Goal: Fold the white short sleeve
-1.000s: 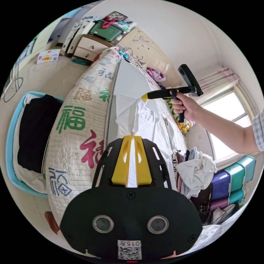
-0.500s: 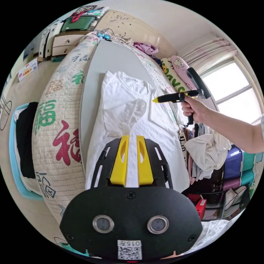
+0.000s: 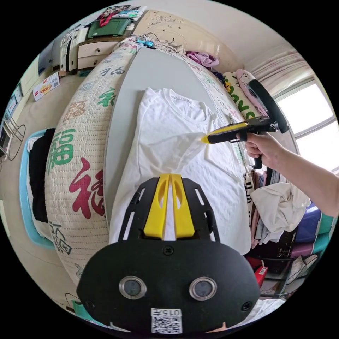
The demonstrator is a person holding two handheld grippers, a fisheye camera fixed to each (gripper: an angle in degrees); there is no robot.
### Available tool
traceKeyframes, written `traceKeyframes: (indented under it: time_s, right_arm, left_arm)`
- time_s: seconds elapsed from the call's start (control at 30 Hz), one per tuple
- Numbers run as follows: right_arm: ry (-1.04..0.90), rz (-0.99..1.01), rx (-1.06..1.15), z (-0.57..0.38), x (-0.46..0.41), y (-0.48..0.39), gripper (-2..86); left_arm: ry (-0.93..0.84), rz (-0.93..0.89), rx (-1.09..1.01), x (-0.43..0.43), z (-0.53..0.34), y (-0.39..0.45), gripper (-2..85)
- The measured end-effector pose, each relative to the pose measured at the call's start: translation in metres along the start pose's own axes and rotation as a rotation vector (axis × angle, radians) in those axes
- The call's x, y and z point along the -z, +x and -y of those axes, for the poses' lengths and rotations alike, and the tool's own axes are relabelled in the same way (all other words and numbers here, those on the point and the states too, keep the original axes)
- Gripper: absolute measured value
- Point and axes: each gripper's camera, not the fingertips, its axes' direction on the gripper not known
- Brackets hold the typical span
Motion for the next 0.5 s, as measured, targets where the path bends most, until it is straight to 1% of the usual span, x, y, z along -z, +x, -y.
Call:
traceKeyframes:
  time_s: [0.13, 0.27, 0.37, 0.5]
  right_arm:
    - [0.031, -0.026, 0.027, -0.011, 0.014, -0.002, -0.3]
    - [-0.036, -0.059, 0.045, -0.018, 0.003, -0.003, 0.2]
    - [-0.05, -0.072, 0.035, -0.023, 0.001, 0.0, 2.7]
    - [-0.06, -0.027, 0.017, -0.03, 0.016, 0.012, 5.3]
  left_arm:
    - [0.026, -0.022, -0.016, 0.011, -0.007, -0.005, -0.4]
    - [-0.026, -0.004, -0.041, 0.0, -0.011, -0.008, -0.4]
    - [-0.047, -0.007, -0.05, -0.007, -0.01, -0.011, 0.0]
    - [-0.065, -0.101, -0.052, -0.005, -0.005, -0.022, 2.6]
